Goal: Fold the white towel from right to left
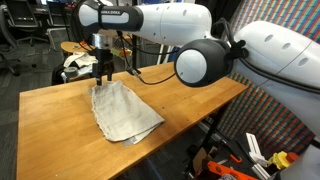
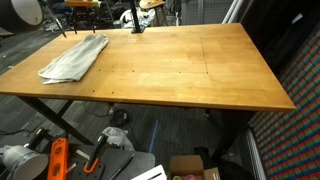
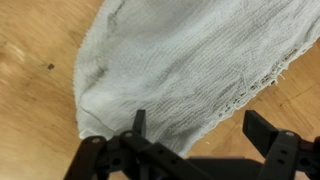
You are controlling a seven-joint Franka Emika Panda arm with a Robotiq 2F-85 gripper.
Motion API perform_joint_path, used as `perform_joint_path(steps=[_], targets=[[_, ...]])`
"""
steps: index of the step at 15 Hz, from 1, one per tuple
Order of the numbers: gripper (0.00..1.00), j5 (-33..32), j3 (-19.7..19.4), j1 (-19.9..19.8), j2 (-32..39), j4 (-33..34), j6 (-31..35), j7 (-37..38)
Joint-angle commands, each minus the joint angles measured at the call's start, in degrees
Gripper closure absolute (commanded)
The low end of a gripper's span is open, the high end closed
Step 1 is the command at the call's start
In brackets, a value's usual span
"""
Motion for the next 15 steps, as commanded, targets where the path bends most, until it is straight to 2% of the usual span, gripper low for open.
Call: perform_joint_path(steps=[1,5,10,11,12,15], targets=[[0.0,-2.57,-1.21,3.34,1.35,1.25,3.39,-0.94],[0.0,-2.91,-1.05,5.28,2.79,1.31,6.08,-0.64],[0.0,-3.94,-2.04,5.85,4.7,1.34,10.6,-0.32],[0.25,-4.45,-2.37,5.87,4.96,1.26,11.05,-0.28],[0.28,-4.79,-2.63,5.91,5.18,1.28,11.51,-0.27],[0.51,-5.29,-3.0,5.85,5.16,1.15,13.12,-0.38]])
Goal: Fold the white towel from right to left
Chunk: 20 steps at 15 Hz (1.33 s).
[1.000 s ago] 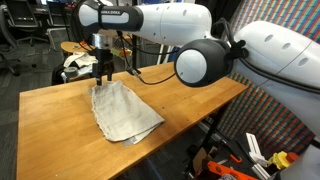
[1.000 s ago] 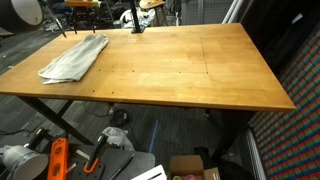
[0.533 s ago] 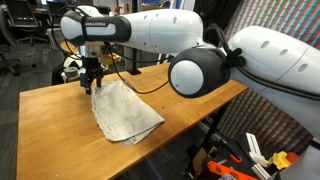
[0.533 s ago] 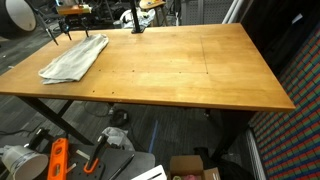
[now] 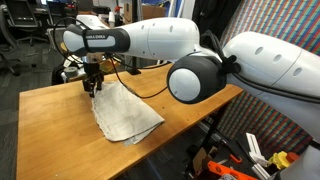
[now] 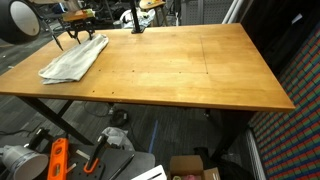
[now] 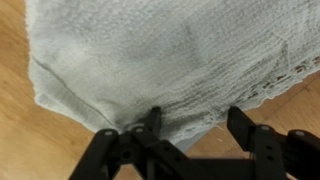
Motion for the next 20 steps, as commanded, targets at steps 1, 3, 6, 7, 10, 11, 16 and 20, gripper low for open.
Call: perform_joint_path(steps=[1,3,6,7,10,11,16,20], targets=[[0.58,-1.1,-0.78,0.39,0.49,0.91,2.43,-0.31],[0.73,-0.99,-0.81,0.34,0.4,0.7,3.18,-0.51],[0.87,-0.57,-0.07,0.13,-0.87,-0.54,1.17,-2.65],[0.9,-0.4,0.28,0.13,-1.22,-0.57,0.53,-3.82],[0.88,-0.15,1.44,0.51,-2.67,-0.91,-3.53,-9.34],[0.88,-0.03,1.9,0.66,-3.15,-1.05,-5.54,-11.44],[0.87,0.57,3.73,1.92,-4.39,-0.38,-11.69,-21.18],[0.87,1.83,4.62,2.57,-4.07,0.41,-8.77,-22.67]])
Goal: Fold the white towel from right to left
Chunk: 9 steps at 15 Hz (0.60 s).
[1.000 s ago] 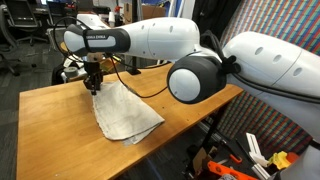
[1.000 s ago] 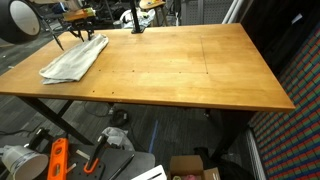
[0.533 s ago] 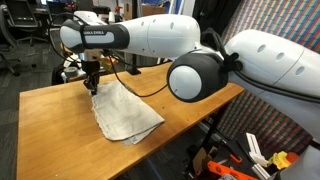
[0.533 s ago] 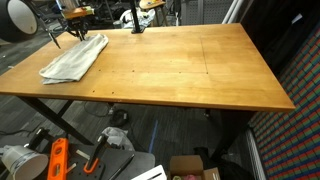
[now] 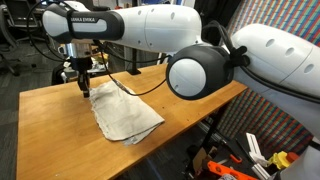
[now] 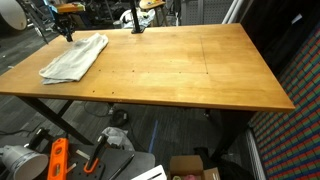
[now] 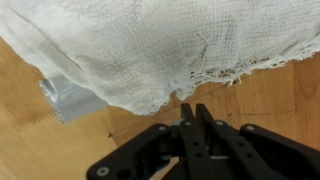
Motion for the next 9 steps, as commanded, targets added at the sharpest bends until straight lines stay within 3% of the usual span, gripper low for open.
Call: perform_joint_path(steps=[1,2,3,5,9], targets=[[0.87,1.9,1.21,0.13,-0.52,0.4,2.17,-1.47],[0.87,2.29,1.44,0.12,-0.56,0.34,2.69,-1.14],[0.62,2.72,1.6,0.0,-0.48,0.39,3.3,-0.64],[0.58,2.22,0.82,0.28,-0.32,0.44,4.89,0.47],[0.28,-0.31,-1.83,1.07,-0.18,0.27,6.13,2.92]])
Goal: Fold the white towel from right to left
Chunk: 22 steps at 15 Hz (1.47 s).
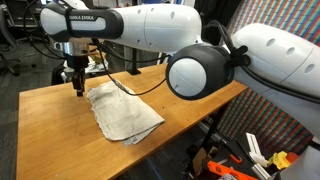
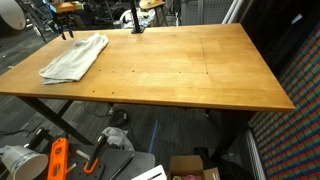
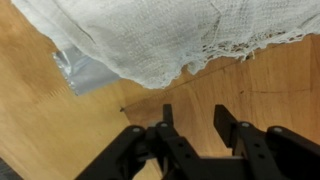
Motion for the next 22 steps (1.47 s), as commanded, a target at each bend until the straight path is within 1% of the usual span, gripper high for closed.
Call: perform_joint_path(steps=[1,3,4,9,10,11,12,16,19,22], targets=[[0.19,-2.23,-2.68,1.04,0.08,0.37,1.12,2.27],[0.05,-3.75,-4.04,1.51,0.62,0.55,1.32,2.46],[0.01,-3.92,-4.23,1.52,0.99,0.72,1.91,2.57],[0.0,-3.8,-4.35,1.39,3.07,1.17,6.13,2.57],[0.25,-3.8,-4.41,1.35,3.35,1.18,6.96,2.57],[0.25,-3.94,-4.62,1.37,3.63,1.15,7.73,2.6],[0.29,-4.05,-4.83,1.32,4.07,1.23,8.77,2.6],[0.62,-4.61,-5.47,1.28,4.49,0.72,11.16,2.78],[0.84,-4.72,-5.47,1.49,3.57,-0.26,11.58,2.53],[0.9,-4.87,-5.46,2.12,3.33,-0.16,11.59,2.41]])
